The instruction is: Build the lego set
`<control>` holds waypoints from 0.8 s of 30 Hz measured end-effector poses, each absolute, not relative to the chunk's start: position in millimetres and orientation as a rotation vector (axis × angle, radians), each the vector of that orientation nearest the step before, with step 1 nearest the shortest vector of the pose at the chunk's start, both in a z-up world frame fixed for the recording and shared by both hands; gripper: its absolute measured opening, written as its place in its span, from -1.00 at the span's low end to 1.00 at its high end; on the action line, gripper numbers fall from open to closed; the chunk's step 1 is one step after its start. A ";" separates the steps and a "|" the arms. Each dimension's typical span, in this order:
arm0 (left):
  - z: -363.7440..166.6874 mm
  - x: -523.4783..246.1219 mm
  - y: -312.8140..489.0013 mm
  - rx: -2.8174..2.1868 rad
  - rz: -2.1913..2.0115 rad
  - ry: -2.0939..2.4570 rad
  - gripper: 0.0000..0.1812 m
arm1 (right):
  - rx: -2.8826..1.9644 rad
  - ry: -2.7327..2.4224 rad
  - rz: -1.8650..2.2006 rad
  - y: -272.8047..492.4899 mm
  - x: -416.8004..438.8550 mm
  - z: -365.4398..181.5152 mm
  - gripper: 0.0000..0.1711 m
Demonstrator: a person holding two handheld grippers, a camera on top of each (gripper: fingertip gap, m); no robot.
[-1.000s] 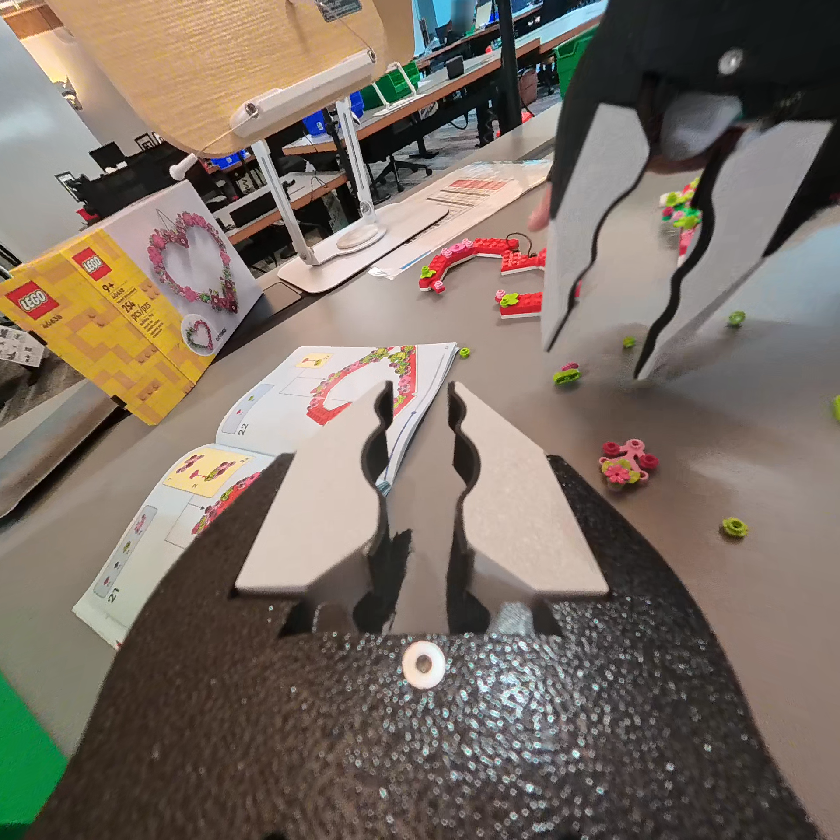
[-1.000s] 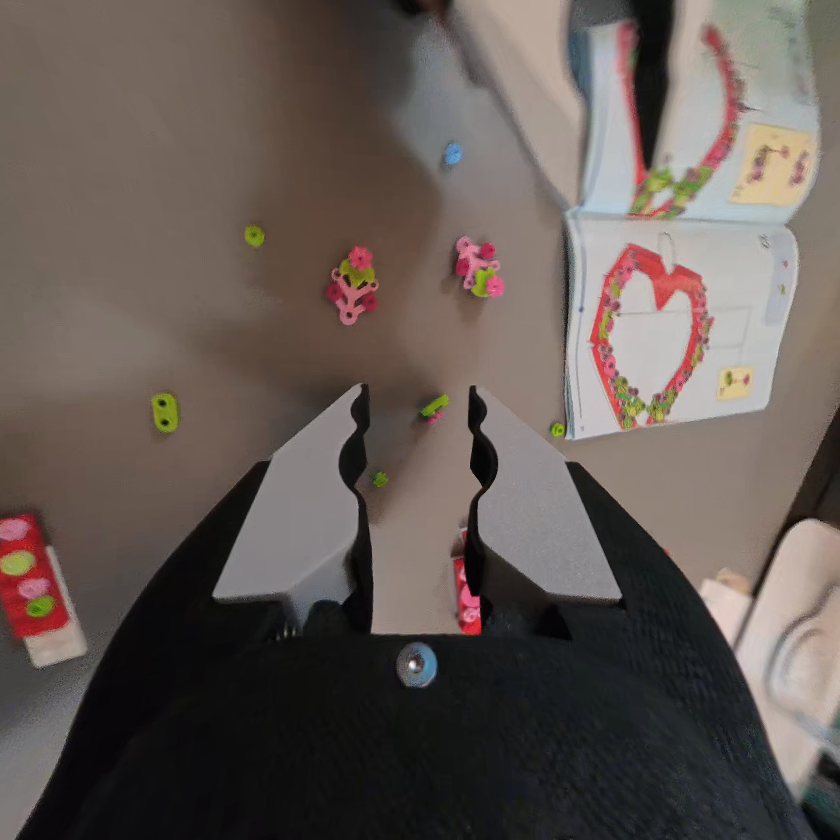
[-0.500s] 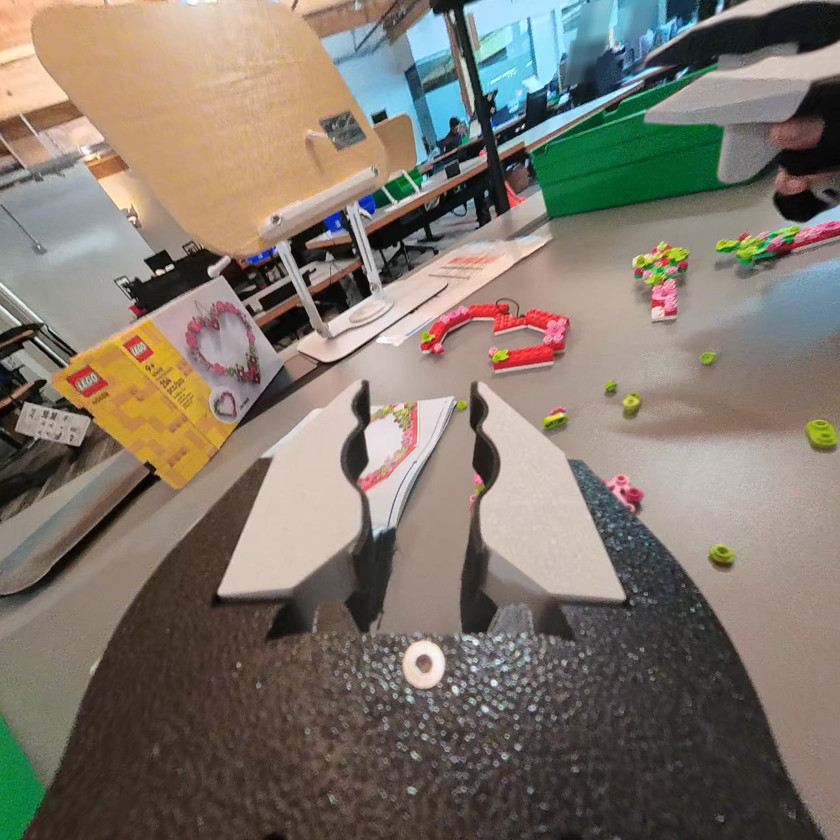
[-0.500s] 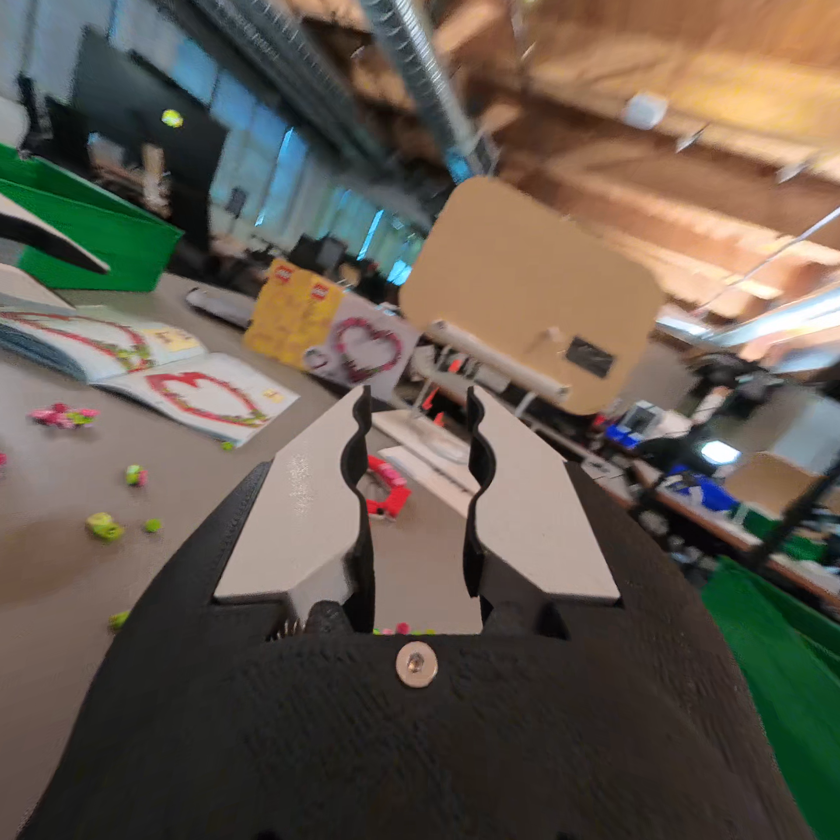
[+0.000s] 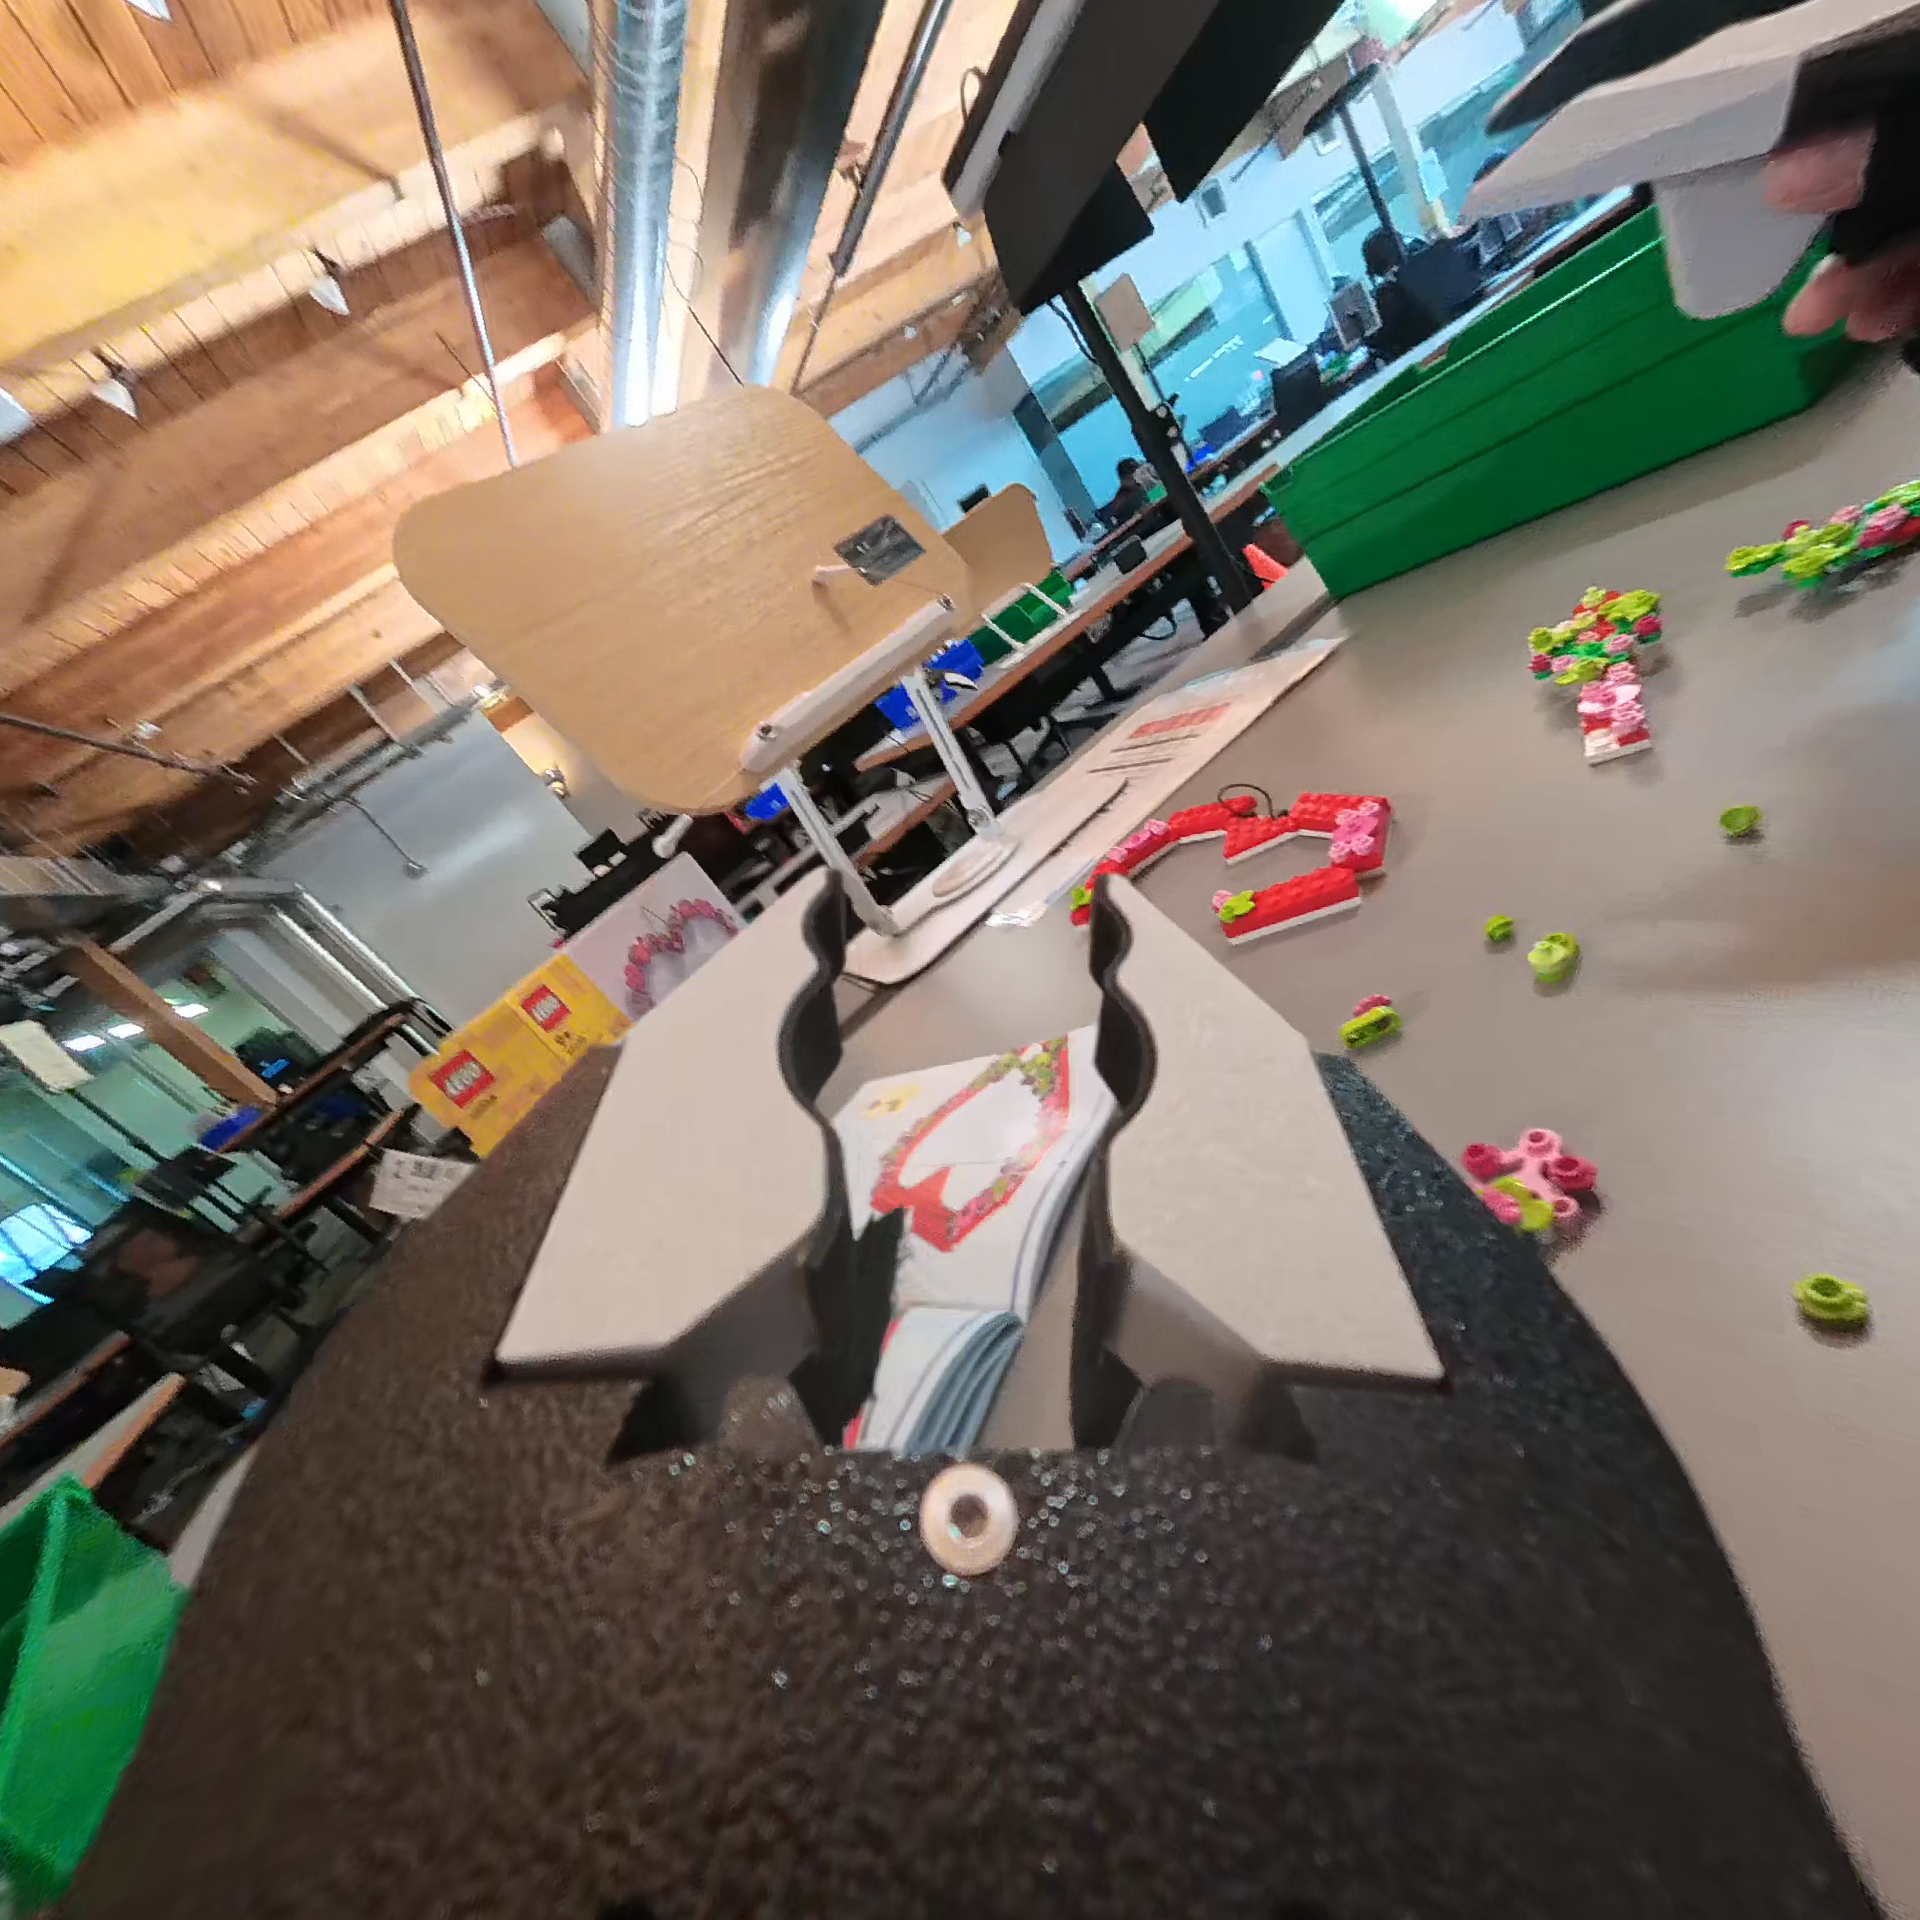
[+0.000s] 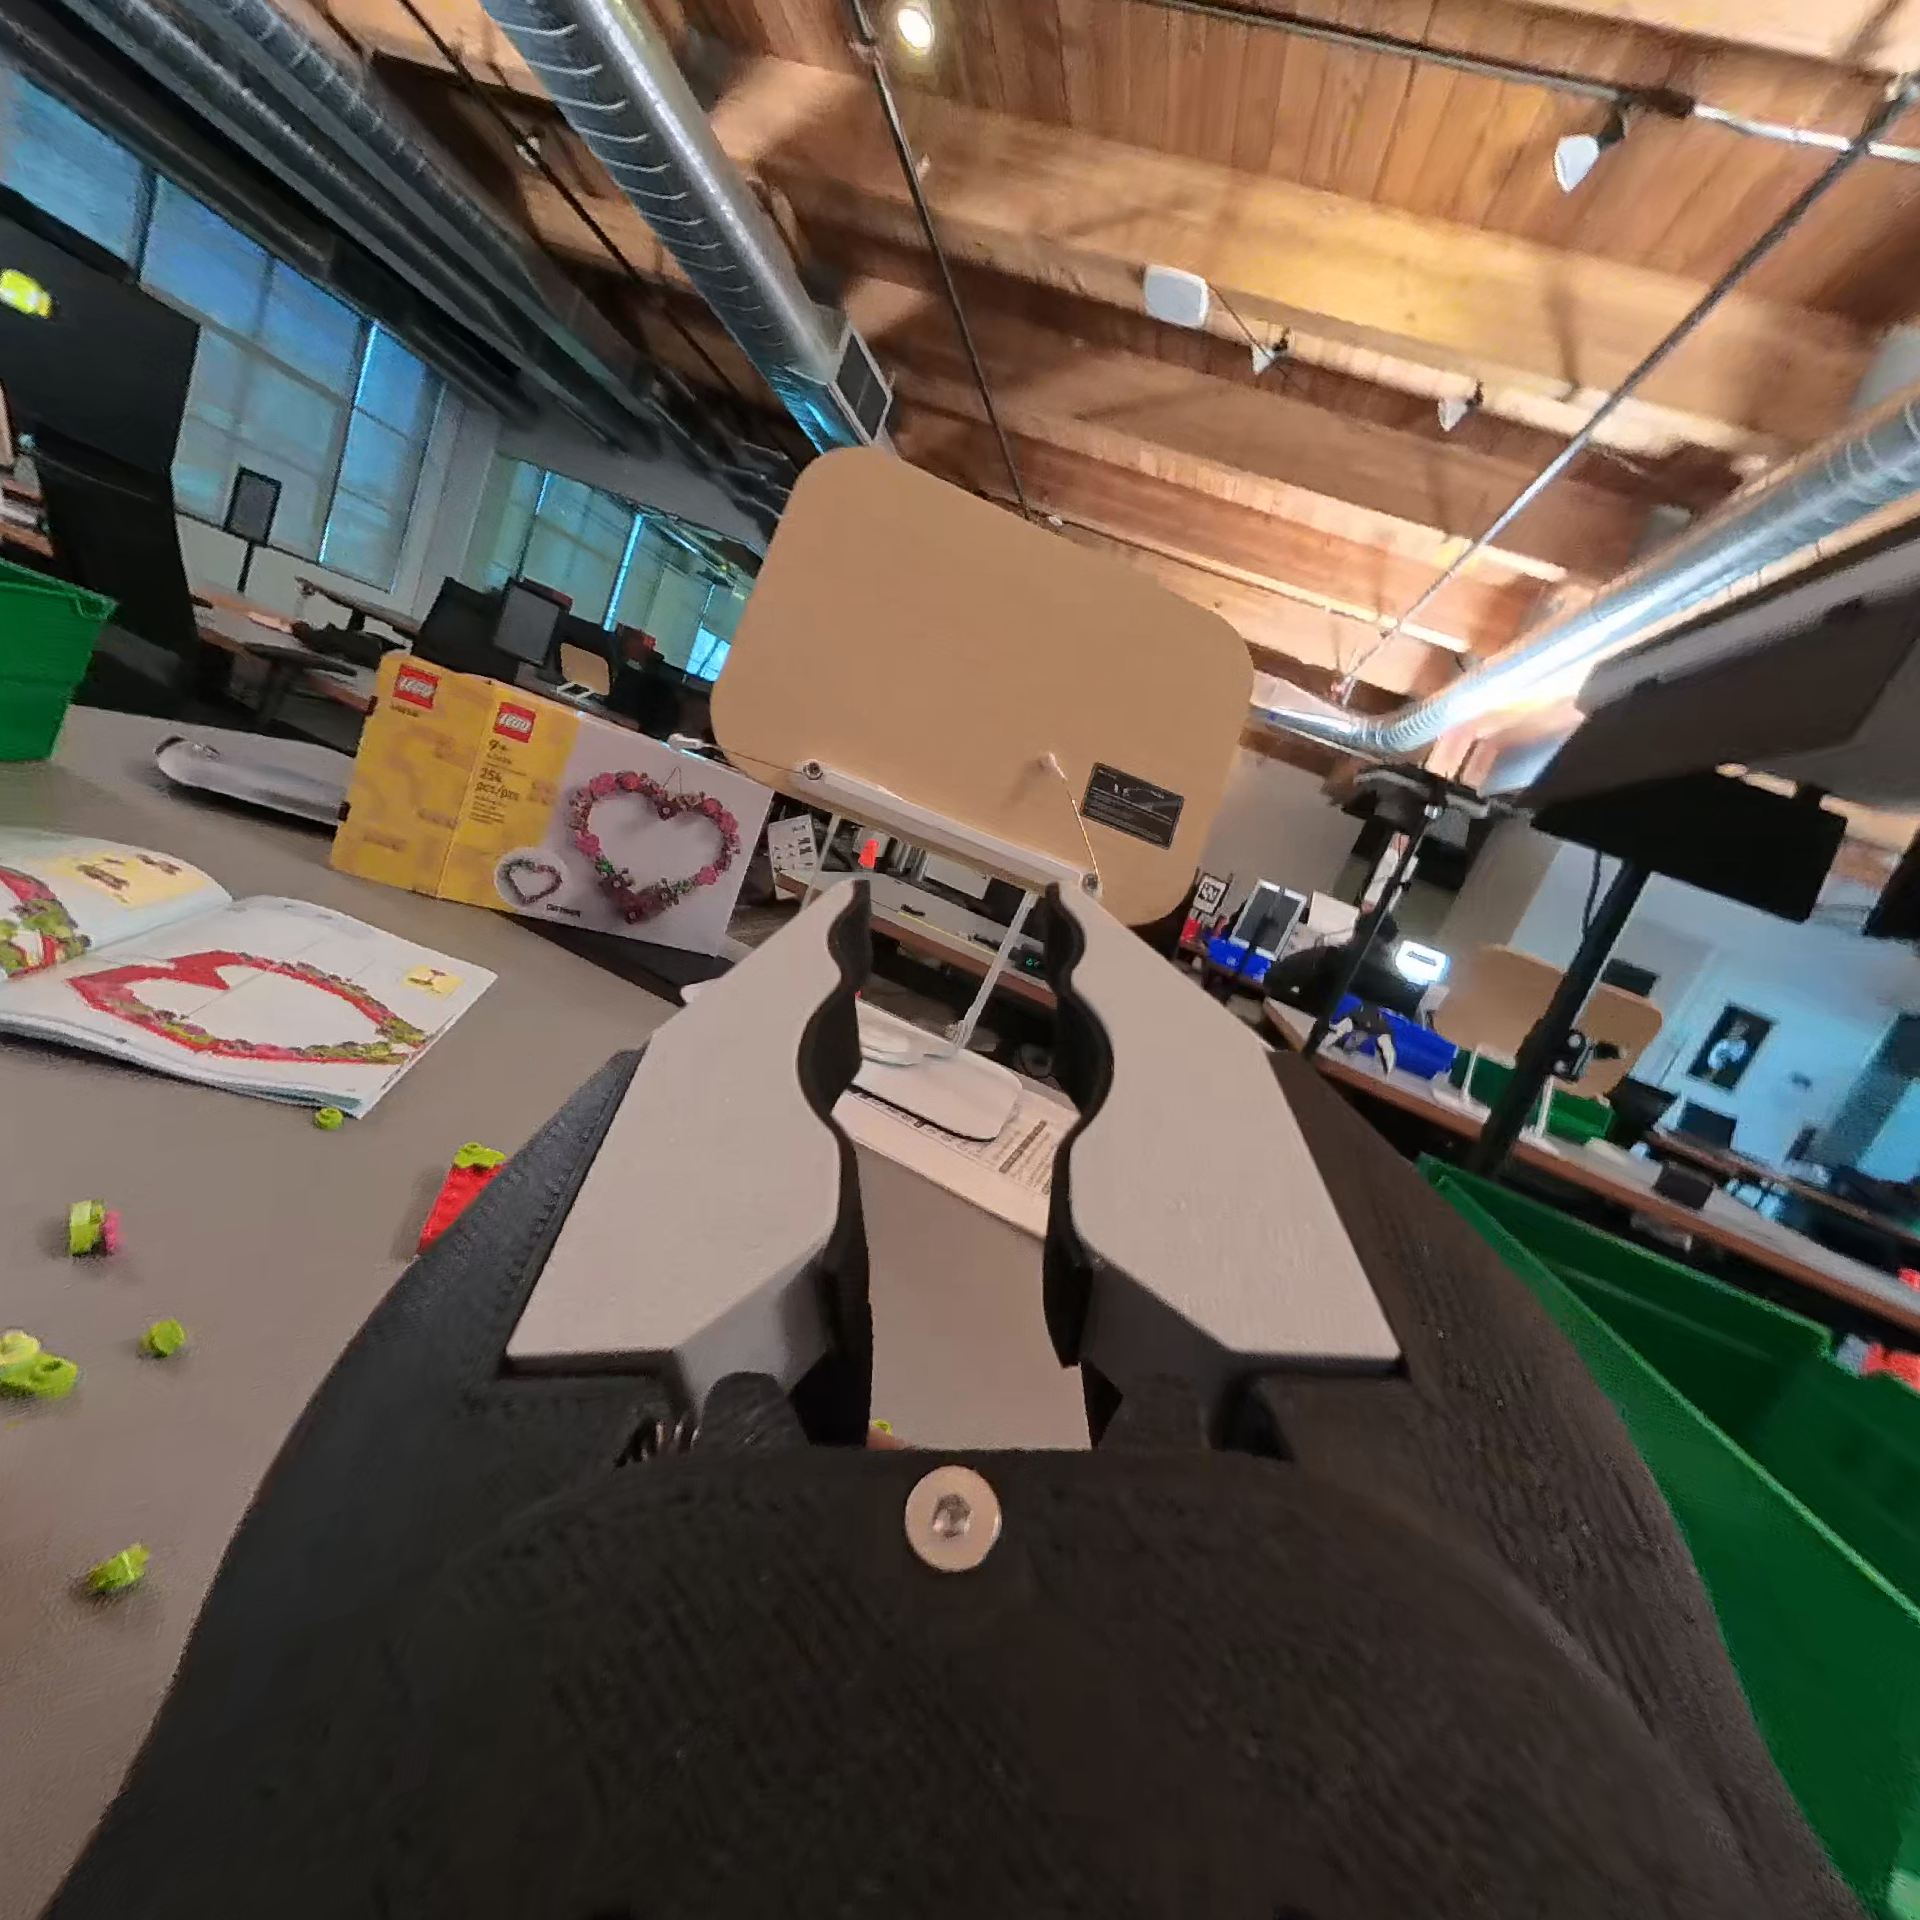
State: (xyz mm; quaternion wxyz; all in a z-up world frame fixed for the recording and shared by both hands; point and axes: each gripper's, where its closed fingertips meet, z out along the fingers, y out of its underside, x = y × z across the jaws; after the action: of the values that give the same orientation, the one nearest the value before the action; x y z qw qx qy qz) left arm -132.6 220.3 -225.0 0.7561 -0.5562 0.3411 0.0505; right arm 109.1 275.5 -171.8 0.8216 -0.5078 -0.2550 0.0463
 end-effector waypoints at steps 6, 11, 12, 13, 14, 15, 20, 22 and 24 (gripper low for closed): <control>-216.1 -131.4 213.6 -1.129 0.181 0.763 -0.52 | -1.129 -0.515 0.148 278.8 109.0 -174.9 -0.68; -208.9 -139.5 212.2 -1.107 0.214 0.732 -0.54 | -1.142 -0.555 0.140 279.2 99.5 -182.0 -0.70; -206.5 -141.9 211.6 -1.101 0.219 0.720 -0.55 | -1.143 -0.560 0.144 278.9 98.0 -182.8 -0.71; -203.9 -144.7 211.1 -1.093 0.227 0.705 -0.56 | -1.143 -0.564 0.145 278.7 96.7 -183.5 -0.71; -201.3 -147.7 210.5 -1.085 0.238 0.690 -0.58 | -1.141 -0.568 0.147 278.4 95.8 -183.6 -0.71; -199.0 -150.3 209.7 -1.076 0.247 0.677 -0.62 | -1.136 -0.569 0.150 277.6 95.0 -183.0 -0.71; -180.8 -175.2 208.0 -1.046 0.290 0.513 -0.50 | -1.071 -0.593 0.161 268.3 89.6 -174.6 -0.73; -176.2 -190.0 209.9 -1.062 0.284 0.431 -0.43 | -1.056 -0.608 0.157 265.7 86.4 -173.8 -0.73; -174.1 -203.6 211.2 -1.077 0.265 0.367 -0.43 | -1.053 -0.621 0.160 264.5 83.0 -174.6 -0.73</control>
State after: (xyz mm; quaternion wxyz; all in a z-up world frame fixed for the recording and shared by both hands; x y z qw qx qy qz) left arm -203.6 211.2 -174.1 0.8342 -0.5083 0.1733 0.1251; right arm 83.0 264.5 -174.6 0.8161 -0.4937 -0.2910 0.0749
